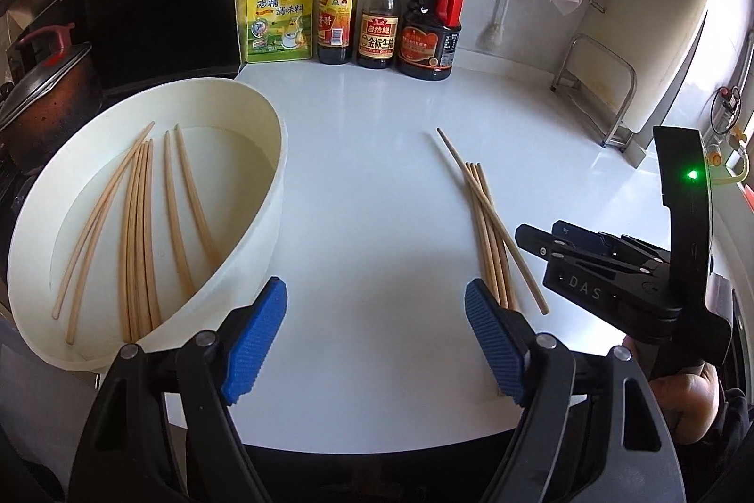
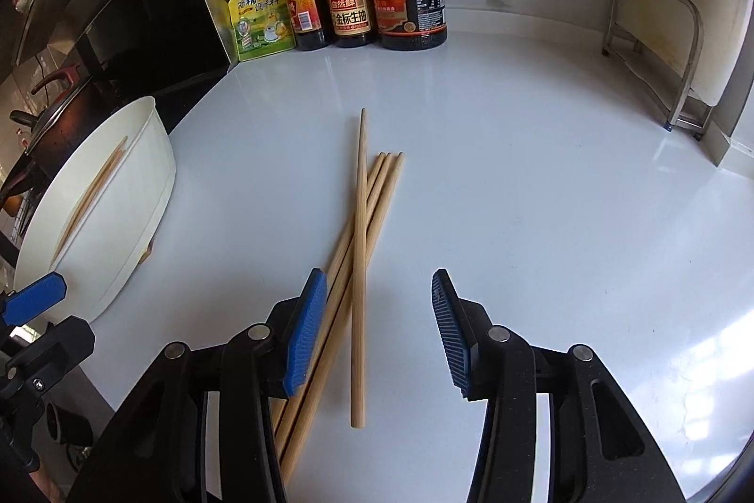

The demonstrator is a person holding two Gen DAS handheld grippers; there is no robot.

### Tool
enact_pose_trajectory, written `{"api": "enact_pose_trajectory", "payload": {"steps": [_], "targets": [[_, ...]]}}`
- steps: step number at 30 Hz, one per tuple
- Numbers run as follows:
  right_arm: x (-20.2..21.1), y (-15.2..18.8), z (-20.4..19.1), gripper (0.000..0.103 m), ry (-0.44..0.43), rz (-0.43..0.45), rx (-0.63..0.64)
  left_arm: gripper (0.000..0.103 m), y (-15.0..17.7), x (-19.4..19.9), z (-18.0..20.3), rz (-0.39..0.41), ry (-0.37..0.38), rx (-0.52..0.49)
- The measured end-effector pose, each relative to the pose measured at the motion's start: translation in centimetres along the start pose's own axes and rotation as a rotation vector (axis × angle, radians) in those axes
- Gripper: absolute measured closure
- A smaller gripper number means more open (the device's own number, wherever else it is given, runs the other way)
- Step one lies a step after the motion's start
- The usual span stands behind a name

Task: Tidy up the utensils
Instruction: 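Move both open grippers back to the remaining chopsticks, then close the right gripper on a single chopstick on the counter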

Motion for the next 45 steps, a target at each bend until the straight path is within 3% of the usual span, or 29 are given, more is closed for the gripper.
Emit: {"api": "enact_pose_trajectory", "payload": {"steps": [7, 14, 15, 17, 22, 33, 45], "targets": [[-1.9, 0.0, 0.0, 0.059, 0.016, -0.027, 0.012, 0.026, 0.0, -1.2, 0.3, -0.028, 0.007, -0.001], [-2.2, 0.4, 0.6, 0.071, 0.033, -0.032, 0.001, 0.026, 0.0, -2.0, 0.6, -0.043, 0.014, 0.001], [-2.2, 0.5, 0.6, 0.073, 0.038, -0.031, 0.006, 0.026, 0.0, -2.2, 0.7, -0.046, 0.014, -0.001], [-2.3, 0.6, 0.6, 0.089, 0.057, -0.03, 0.021, 0.026, 0.0, -2.5, 0.8, -0.054, 0.014, -0.004], [-2.1, 0.7, 1.0, 0.096, 0.07, -0.021, 0.03, 0.026, 0.0, -3.0, 1.2, -0.062, 0.013, -0.009], [-0.4, 1.0, 5.0, 0.096, 0.093, -0.008, -0.097, 0.026, -1.1, -4.4, 2.9, -0.057, 0.03, -0.036], [3.2, 4.4, 9.0, 0.096, 0.132, -0.019, -0.145, 0.026, -1.9, -7.2, 4.8, -0.08, 0.037, -0.076]]}}
Point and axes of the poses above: each gripper's, at about its wrist camera, not at the fingertips, and x roughly against the way its jaws point, z to its right, y to its underside, the point moved 5 cm from there along -x, roughly the way its jaws point, and after that the axes turned 13 degrees about -x, right-handed, at the moved point
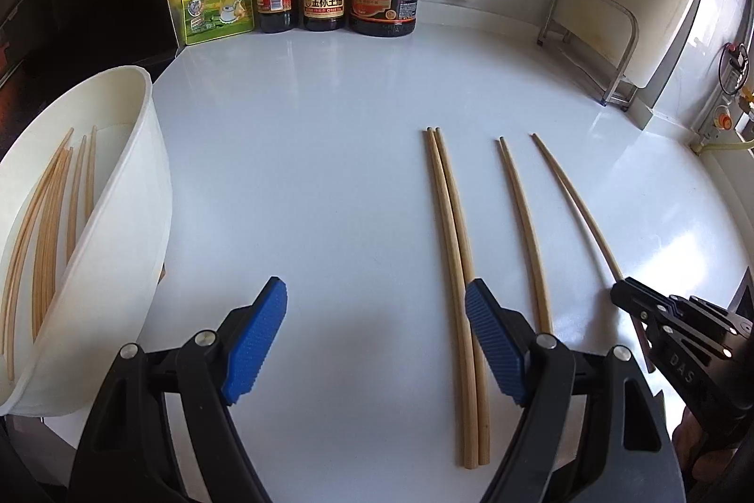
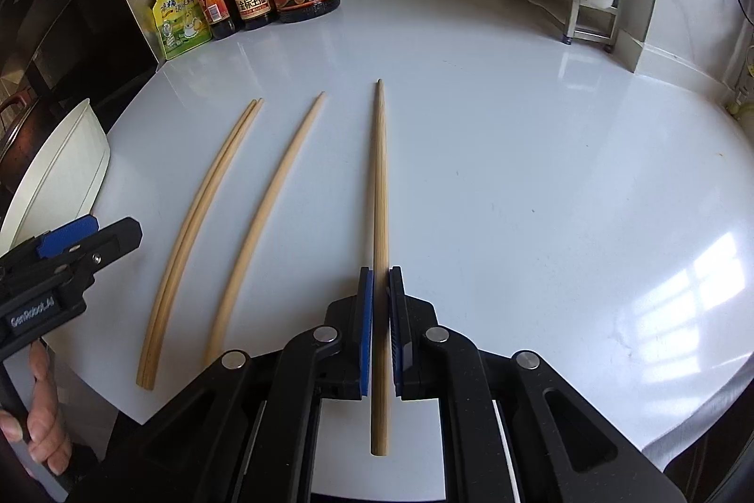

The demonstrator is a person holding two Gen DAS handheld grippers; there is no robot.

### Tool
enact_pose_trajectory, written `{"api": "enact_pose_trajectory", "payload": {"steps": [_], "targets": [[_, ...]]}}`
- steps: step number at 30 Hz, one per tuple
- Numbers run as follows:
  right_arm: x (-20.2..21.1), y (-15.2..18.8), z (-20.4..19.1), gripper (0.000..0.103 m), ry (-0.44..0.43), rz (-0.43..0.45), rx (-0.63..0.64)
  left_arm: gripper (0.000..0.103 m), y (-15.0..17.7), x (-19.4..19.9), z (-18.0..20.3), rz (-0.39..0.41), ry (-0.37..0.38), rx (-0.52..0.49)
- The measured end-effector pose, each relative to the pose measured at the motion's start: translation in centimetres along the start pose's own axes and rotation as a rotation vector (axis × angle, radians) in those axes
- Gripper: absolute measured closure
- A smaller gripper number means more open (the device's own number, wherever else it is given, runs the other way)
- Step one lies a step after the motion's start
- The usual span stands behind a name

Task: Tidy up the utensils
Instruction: 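Close the right gripper on a single chopstick on the counter, then lower the left gripper and close it on another chopstick while the right gripper holds its own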

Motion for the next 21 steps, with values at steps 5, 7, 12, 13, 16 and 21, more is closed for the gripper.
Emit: {"api": "enact_pose_trajectory", "payload": {"steps": [5, 7, 12, 13, 16, 21], "targets": [[0.7, 0.3, 0.7, 0.075, -0.013, 0.011, -0.003, 0.026, 0.1, -0.4, 0.3, -0.004, 0.002, -0.001], [0.6, -0.1, 0.9, 0.074, -0.022, 0.016, -0.013, 0.026, 0.1, -0.5, 0.3, -0.002, -0.006, -0.004], [-0.4, -1.5, 0.9, 0.074, -0.017, 0.019, -0.013, 0.026, 0.3, -0.9, 0.1, -0.01, -0.005, 0.009], [-0.6, -1.7, 0.8, 0.074, -0.015, 0.021, -0.007, 0.026, 0.3, -0.9, 0.1, -0.012, -0.004, 0.011], [-1.2, -2.3, 0.2, 0.074, 0.007, 0.026, 0.022, 0.026, 0.2, -1.1, 0.2, -0.015, -0.004, 0.011], [-1.7, -2.5, -0.5, 0.074, 0.026, 0.041, 0.059, 0.026, 0.1, -1.4, 0.6, -0.022, -0.005, 0.002]]}}
Point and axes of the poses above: each gripper's, at about its wrist camera, not at the fingertips, and x roughly against the way its jaws point, z to its right, y to its underside, the point moved 5 cm from there along -x, roughly the way its jaws point, and after that the axes turned 13 degrees about -x, right-handed, at the moved point
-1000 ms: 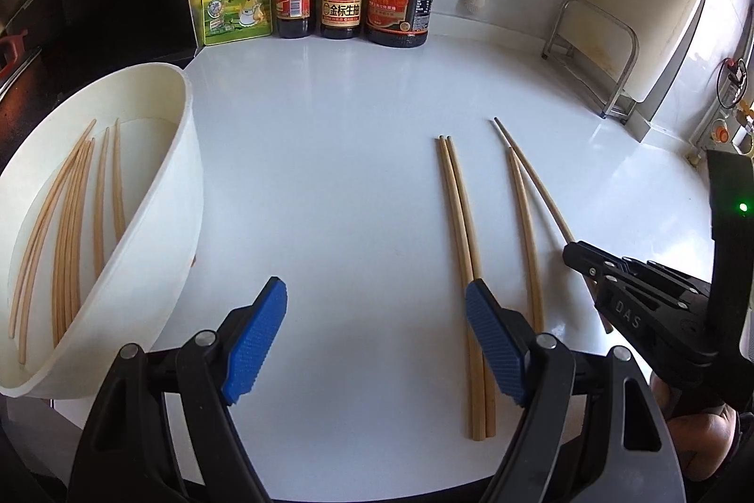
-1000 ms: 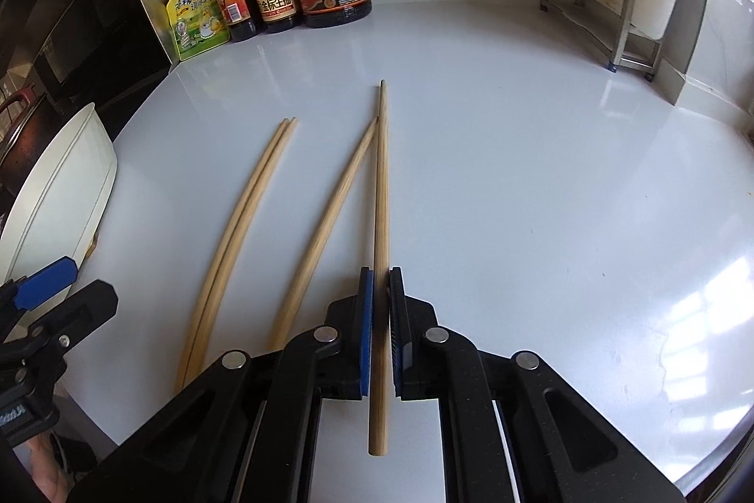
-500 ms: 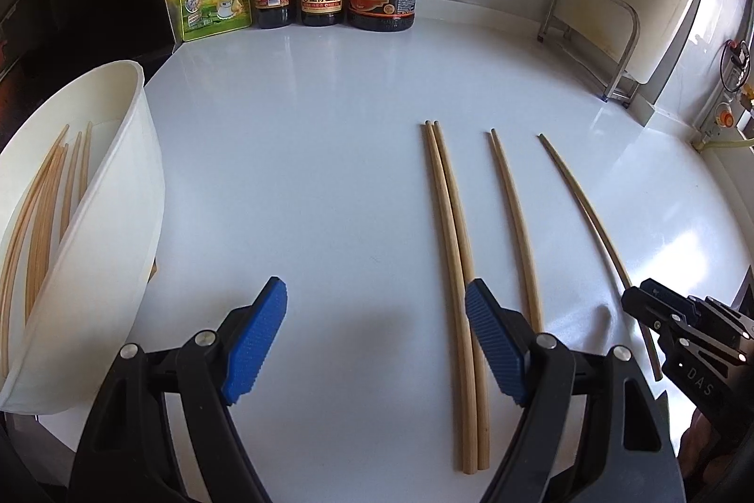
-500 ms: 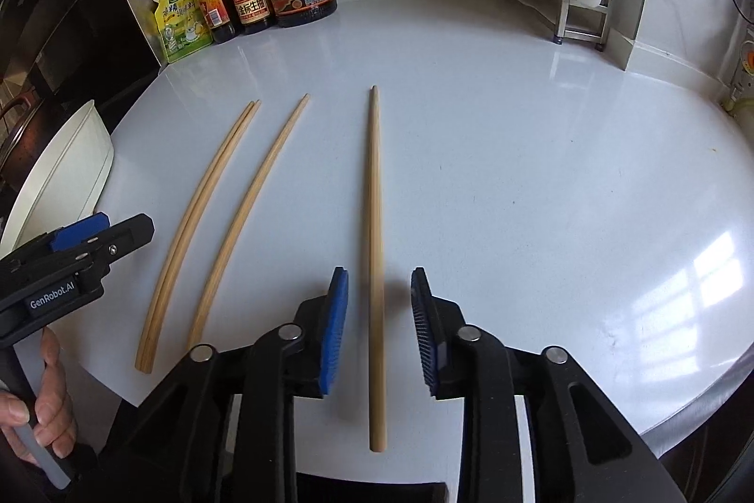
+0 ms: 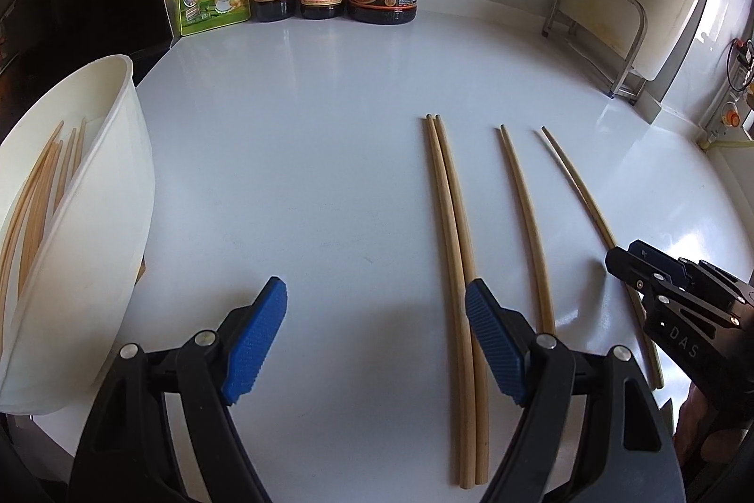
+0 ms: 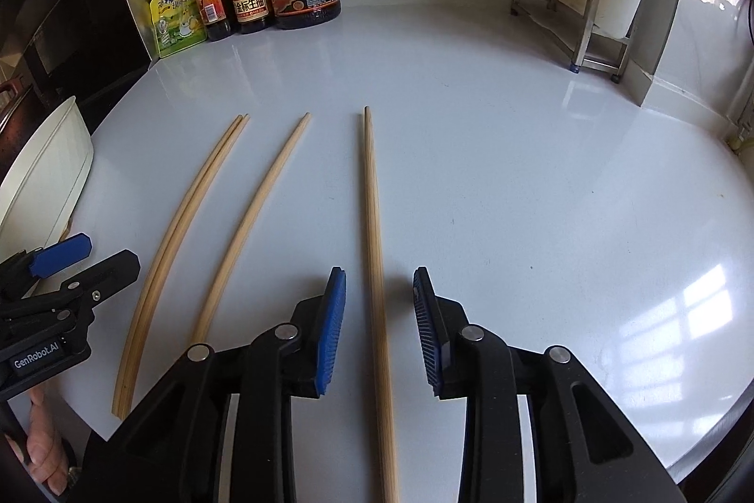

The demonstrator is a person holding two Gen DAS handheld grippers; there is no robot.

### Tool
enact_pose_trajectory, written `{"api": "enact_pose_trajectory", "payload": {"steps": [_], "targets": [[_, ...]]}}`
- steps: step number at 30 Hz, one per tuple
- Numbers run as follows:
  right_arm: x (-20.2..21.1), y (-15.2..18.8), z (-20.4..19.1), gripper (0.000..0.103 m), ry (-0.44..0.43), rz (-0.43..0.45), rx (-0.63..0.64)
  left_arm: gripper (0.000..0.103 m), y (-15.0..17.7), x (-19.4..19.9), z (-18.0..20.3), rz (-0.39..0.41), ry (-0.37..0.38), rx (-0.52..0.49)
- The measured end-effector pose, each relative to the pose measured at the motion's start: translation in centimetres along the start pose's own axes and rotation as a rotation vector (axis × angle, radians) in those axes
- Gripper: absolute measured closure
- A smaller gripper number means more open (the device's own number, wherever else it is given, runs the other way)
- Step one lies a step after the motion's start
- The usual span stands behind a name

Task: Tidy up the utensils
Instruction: 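Lower the left gripper and close it on another chopstick while the right gripper holds its own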

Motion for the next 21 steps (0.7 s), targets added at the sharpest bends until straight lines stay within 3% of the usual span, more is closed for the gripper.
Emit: {"api": "enact_pose_trajectory", "payload": {"steps": [15, 21], "targets": [[0.3, 0.0, 0.6, 0.074, -0.021, 0.015, 0.002, 0.021, -0.4, -1.8, 0.7, -0.042, -0.042, -0.032], [-0.2, 0.0, 0.1, 0.072, 0.023, 0.038, 0.055, 0.023, -1.6, -2.7, 1.0, -0.039, -0.042, -0.036]]}}
Point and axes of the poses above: each gripper's, at about its wrist camera, not at the fingertips, and x roughly against the way its jaws point, z to its right, y to its underside, the point moved 5 cm from there along -x, roughly the way its jaws point, and after that the axes turned 13 degrees about -x, right-handed, at the moved point
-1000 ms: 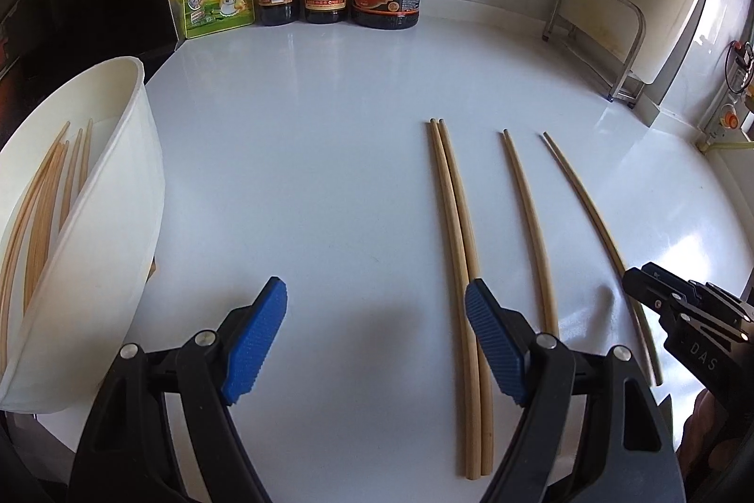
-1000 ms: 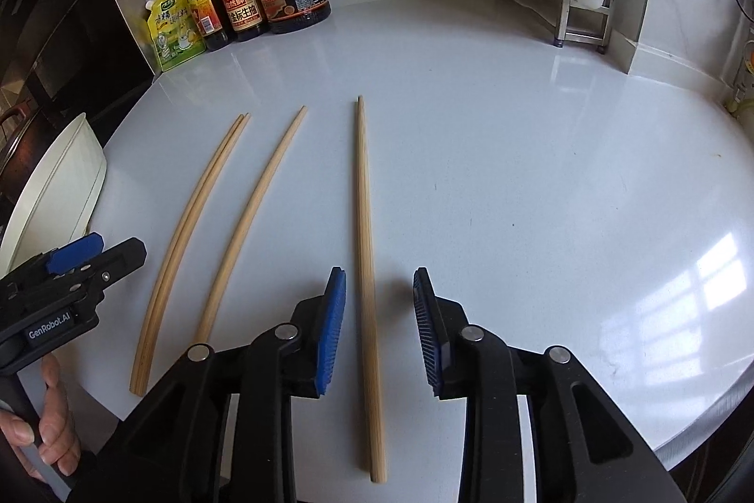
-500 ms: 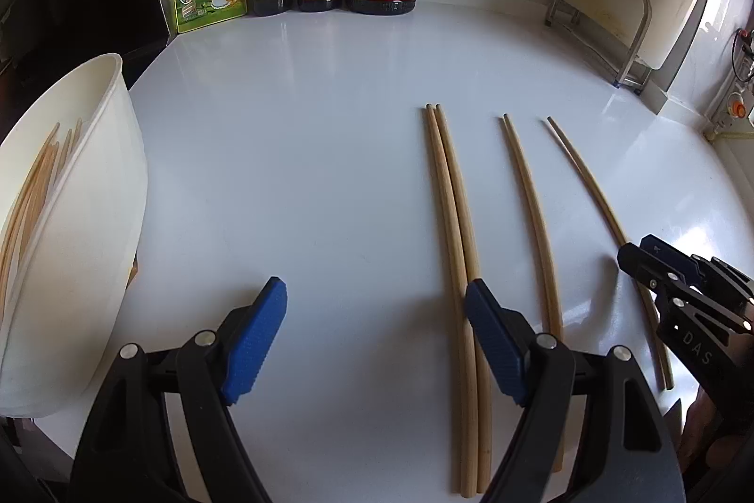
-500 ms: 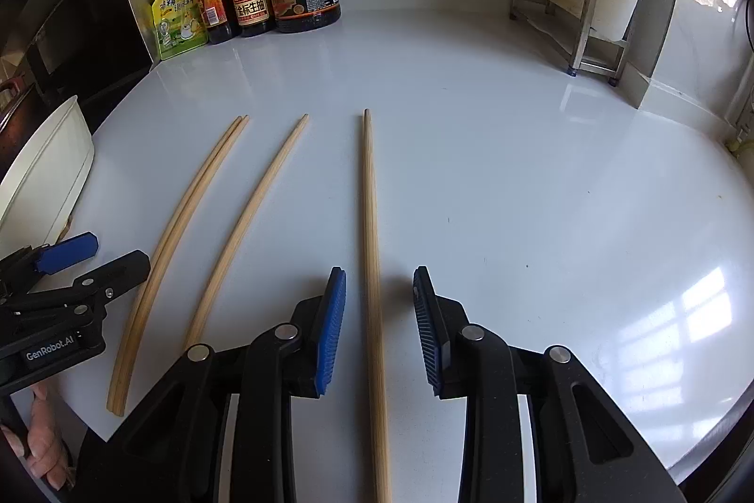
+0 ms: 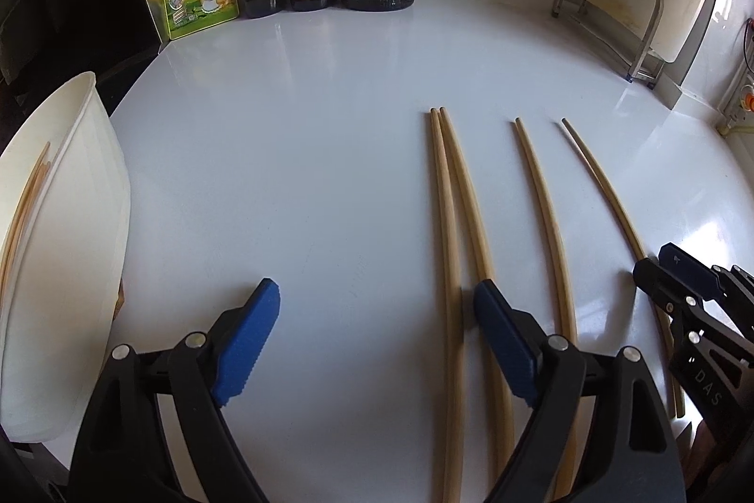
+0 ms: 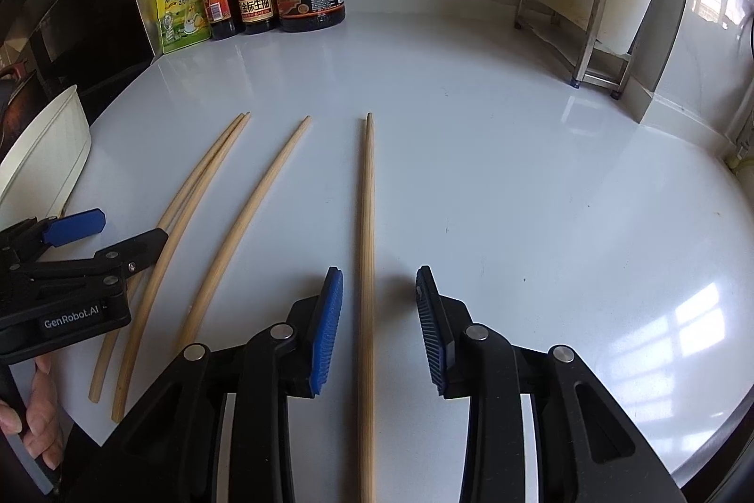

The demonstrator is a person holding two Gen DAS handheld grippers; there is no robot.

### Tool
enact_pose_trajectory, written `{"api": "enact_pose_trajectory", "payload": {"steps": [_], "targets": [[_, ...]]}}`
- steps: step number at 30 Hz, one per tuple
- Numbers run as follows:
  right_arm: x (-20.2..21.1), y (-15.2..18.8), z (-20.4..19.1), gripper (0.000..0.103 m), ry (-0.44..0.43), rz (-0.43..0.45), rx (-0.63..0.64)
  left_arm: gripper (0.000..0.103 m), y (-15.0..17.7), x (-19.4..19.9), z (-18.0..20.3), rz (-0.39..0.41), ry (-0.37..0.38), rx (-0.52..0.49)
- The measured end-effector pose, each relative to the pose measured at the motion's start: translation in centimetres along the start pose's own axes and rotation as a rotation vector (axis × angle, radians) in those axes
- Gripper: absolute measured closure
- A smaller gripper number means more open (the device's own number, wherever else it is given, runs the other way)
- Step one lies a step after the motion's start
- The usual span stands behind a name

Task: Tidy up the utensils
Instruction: 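Lower the left gripper and close it on another chopstick while the right gripper holds its own, then carry both held chopsticks over the white basin of water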

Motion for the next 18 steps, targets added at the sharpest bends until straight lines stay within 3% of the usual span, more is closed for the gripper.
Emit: {"api": "enact_pose_trajectory", "payload": {"steps": [2, 5, 6, 7, 8, 9, 18], "targets": [[0.0, 0.1, -0.2, 0.072, 0.005, 0.006, 0.014, 0.03, -0.2, 0.1, 0.4, 0.006, 0.008, -0.011], [0.0, 0.2, -0.3, 0.074, -0.001, 0.003, 0.023, 0.05, -0.1, 0.6, 1.2, 0.016, 0.025, -0.036], [0.1, 0.2, -0.4, 0.077, -0.005, 0.0, 0.024, 0.062, -0.1, 0.8, 1.4, 0.018, 0.032, -0.043], [0.1, 0.2, -0.5, 0.086, -0.006, -0.001, 0.03, 0.075, -0.1, 0.9, 1.6, 0.018, 0.04, -0.047], [0.1, 0.3, -0.6, 0.096, -0.001, 0.0, 0.036, 0.082, -0.1, 1.0, 1.7, 0.018, 0.046, -0.05], [0.2, 0.4, -0.7, 0.097, 0.004, 0.002, 0.039, 0.095, 0.0, 1.1, 1.8, 0.016, 0.054, -0.049], [0.3, 0.2, 0.8, 0.097, -0.1, -0.02, -0.091, 0.096, 1.1, 2.2, 1.3, 0.009, 0.153, 0.019]]}}
Point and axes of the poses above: each gripper's, at about its wrist camera, not at the fingertips, and x roughly against the way its jaws point, z to its right, y to its underside, the point moved 5 cm from there along -x, roughly the way its jaws point, and after that the axes turned 13 degrees about -x, right-handed, at the moved point
